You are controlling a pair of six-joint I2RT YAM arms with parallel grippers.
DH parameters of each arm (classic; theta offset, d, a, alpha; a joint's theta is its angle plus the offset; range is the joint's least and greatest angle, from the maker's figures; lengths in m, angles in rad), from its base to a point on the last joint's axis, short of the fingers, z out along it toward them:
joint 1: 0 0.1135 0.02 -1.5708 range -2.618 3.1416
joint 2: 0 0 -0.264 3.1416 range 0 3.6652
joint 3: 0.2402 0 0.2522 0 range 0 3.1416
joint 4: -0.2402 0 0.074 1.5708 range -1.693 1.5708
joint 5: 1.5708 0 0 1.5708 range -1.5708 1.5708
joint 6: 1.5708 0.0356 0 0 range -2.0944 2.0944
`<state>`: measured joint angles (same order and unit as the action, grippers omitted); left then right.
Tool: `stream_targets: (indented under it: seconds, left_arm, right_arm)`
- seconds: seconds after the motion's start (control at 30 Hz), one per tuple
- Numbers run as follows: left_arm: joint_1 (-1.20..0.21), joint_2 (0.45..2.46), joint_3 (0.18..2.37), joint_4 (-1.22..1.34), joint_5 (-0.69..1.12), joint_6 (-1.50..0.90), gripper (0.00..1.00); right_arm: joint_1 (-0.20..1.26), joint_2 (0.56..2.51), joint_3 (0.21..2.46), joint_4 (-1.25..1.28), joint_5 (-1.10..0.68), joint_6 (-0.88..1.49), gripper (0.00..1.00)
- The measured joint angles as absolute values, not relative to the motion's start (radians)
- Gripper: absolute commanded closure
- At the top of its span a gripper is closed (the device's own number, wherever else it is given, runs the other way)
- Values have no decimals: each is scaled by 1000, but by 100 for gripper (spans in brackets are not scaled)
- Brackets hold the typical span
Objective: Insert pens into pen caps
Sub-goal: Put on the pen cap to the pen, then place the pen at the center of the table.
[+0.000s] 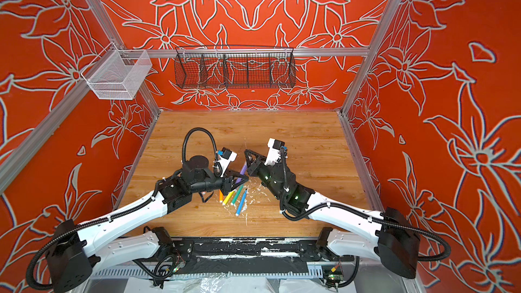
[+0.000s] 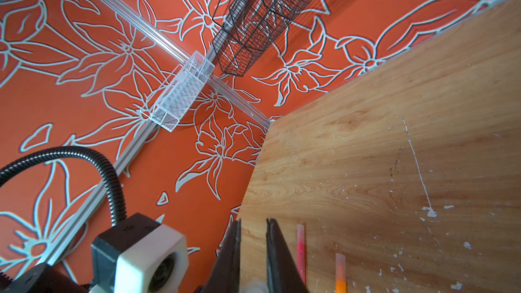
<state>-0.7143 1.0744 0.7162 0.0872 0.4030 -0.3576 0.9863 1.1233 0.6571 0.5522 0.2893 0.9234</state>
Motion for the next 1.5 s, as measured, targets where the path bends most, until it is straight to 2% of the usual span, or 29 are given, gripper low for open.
stream_targets:
  seconds: [0.53, 0.67, 0.77, 0.83, 0.87, 0.93, 1.0, 1.13, 1.23, 1.5]
  left_arm:
    - [-704, 1073, 752, 20, 357, -287, 100]
    - [-703, 1072, 754, 22, 366, -292, 100]
    - [-656, 1071, 758, 115, 253, -361, 100]
    - [-610, 1060, 756, 155, 176, -412, 100]
    - [-606, 1053, 749, 161, 155, -430, 100]
    - [-608, 1040, 717, 152, 114, -466, 100]
    - [-609, 1035, 673, 112, 68, -488, 100]
    - [-583, 1034, 570, 0, -64, -516, 100]
    - [-498, 1034, 523, -80, -122, -561, 100]
    - [-408, 1175, 570, -158, -127, -685, 100]
  right_arm:
    - [1023, 1170, 662, 613, 375, 918, 100]
    - [1031, 1154, 682, 570, 390, 900, 74]
    - [1106, 1108, 683, 435, 329, 870, 61]
    - [1158, 1071, 688, 330, 299, 845, 49]
    - [1164, 1054, 691, 289, 298, 832, 42]
    - [1158, 1015, 704, 207, 315, 806, 17]
    - [1150, 979, 717, 157, 336, 788, 4]
    - [1145, 918, 721, 102, 383, 767, 2]
    - [1140, 909, 716, 90, 400, 767, 3]
    - [1131, 989, 709, 41, 412, 776, 5]
